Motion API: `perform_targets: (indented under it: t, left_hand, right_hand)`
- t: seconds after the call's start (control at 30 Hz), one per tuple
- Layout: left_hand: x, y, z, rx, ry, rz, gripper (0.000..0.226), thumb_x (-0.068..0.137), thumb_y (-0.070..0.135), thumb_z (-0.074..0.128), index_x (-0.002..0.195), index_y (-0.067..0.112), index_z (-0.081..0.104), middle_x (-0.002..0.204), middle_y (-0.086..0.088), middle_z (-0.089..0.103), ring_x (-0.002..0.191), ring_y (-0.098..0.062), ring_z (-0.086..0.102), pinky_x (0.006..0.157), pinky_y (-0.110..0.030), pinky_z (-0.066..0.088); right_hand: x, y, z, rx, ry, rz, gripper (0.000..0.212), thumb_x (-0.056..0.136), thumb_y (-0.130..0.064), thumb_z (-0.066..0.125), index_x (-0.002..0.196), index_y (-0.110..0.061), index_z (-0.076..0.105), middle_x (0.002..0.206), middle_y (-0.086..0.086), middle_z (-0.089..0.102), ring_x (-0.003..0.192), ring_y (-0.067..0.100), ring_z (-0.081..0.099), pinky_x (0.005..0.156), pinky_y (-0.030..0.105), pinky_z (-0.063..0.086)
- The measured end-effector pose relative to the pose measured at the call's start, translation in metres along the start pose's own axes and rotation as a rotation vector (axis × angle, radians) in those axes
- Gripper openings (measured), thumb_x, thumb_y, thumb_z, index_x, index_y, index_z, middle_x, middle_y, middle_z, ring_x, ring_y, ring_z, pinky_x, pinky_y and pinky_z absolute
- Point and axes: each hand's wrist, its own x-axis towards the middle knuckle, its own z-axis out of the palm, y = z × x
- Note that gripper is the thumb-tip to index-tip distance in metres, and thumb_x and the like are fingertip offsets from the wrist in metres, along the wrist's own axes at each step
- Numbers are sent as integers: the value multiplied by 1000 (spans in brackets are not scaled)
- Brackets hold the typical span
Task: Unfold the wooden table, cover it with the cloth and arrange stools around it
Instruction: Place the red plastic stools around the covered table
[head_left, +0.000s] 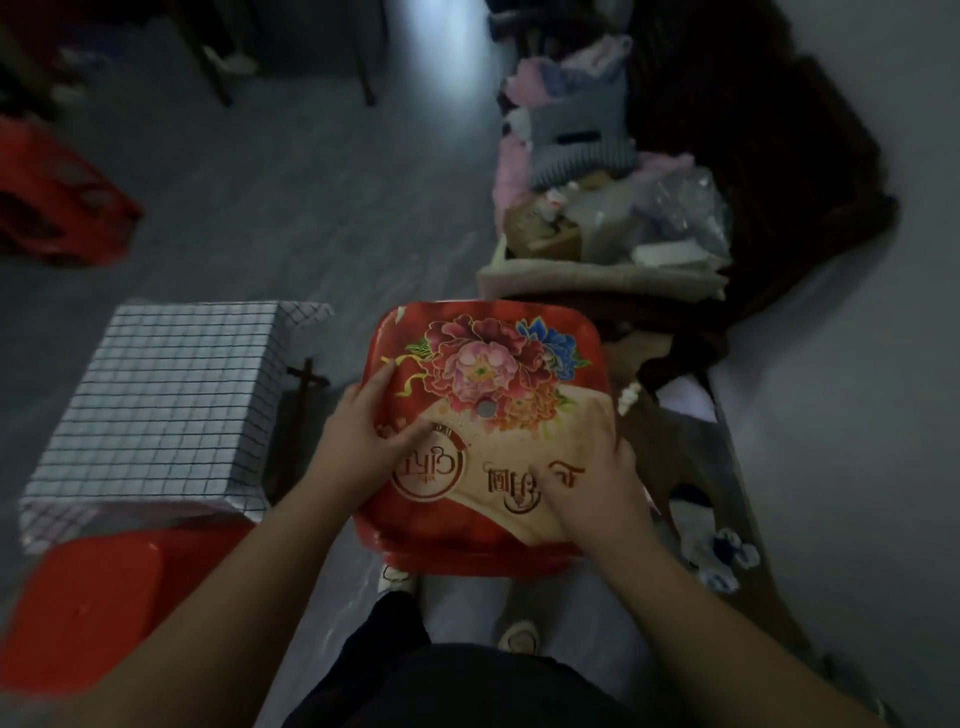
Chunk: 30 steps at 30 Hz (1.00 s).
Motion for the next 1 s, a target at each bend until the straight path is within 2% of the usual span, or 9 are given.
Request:
perform_targets:
  t: [0.13, 0.23, 0.37, 0.47, 0.53, 0.67, 0.77, 0.83, 1.0]
  left_hand:
    - [13, -16, -40, -21, 90, -20, 94, 71, 60, 77, 148, 48, 26, 144, 4, 39, 127, -18, 47, 103, -43, 47]
    - [31, -32, -69, -20, 147, -57, 95, 69, 60, 78, 148, 48, 26, 146, 3, 38, 128, -20, 47, 104, -47, 46]
    - [66, -65, -103, -49, 170, -90, 95, 70, 56, 80, 148, 47, 27, 147, 1, 39, 126, -20, 49, 102, -46, 48]
    - [107, -93, -126, -57, 159, -110, 95, 71, 52, 81, 150, 43, 27, 146, 1, 39, 127, -20, 48, 103, -40, 46]
    - [139, -114, -139, -38, 127, -113, 96, 72, 52, 81, 151, 42, 26, 147, 0, 38, 129, -20, 47, 103, -38, 44]
    - [202, -147, -165, -4, 13, -165, 98, 73, 52, 80, 150, 46, 19, 150, -1, 33, 132, -23, 44, 105, -45, 45]
    - [248, -176, -172, 20, -82, -186, 103, 72, 53, 81, 149, 50, 13, 152, -3, 29, 135, -26, 40, 107, -52, 43]
    - [276, -199, -168, 40, -165, -214, 110, 68, 51, 84, 148, 52, 8, 154, -3, 24, 138, -28, 36, 109, -55, 41]
    - [332, -268, -127, 63, -279, -293, 118, 65, 47, 87, 147, 55, 2, 157, -1, 16, 140, -30, 33, 107, -58, 42]
  right_hand:
    - [22, -48, 16, -60, -60, -91, 101, 84, -52, 70, 157, -33, 3, 149, 14, 30, 134, 33, 39, 105, 40, 37]
    - [41, -84, 36, -66, -95, -118, 100, 84, -53, 69, 157, -35, 3, 146, 13, 30, 132, 34, 41, 104, 41, 38]
    - [74, -130, 74, -84, -127, -136, 101, 83, -54, 70, 156, -38, 2, 148, 11, 28, 132, 33, 42, 102, 43, 40]
    - [102, -160, 112, -99, -118, -115, 101, 83, -54, 70, 155, -40, 0, 148, 11, 27, 131, 33, 42, 102, 47, 42]
    - [122, -179, 139, -100, -112, -87, 101, 83, -54, 70, 155, -40, 1, 148, 10, 27, 130, 32, 43, 103, 48, 43]
    - [163, -210, 189, -129, -104, -14, 102, 81, -55, 71, 155, -39, 3, 145, 10, 29, 131, 32, 42, 107, 47, 42]
    - [193, -222, 228, -101, -102, 26, 102, 81, -48, 75, 157, -34, 6, 150, 11, 24, 138, 32, 31, 112, 44, 34]
    - [213, -220, 255, -101, -112, 51, 102, 82, -43, 76, 158, -30, 9, 153, 13, 21, 141, 31, 28, 113, 41, 31]
    - [269, -179, 333, -72, -113, 110, 102, 79, -36, 80, 157, -28, 14, 149, 13, 27, 136, 29, 37, 107, 34, 34]
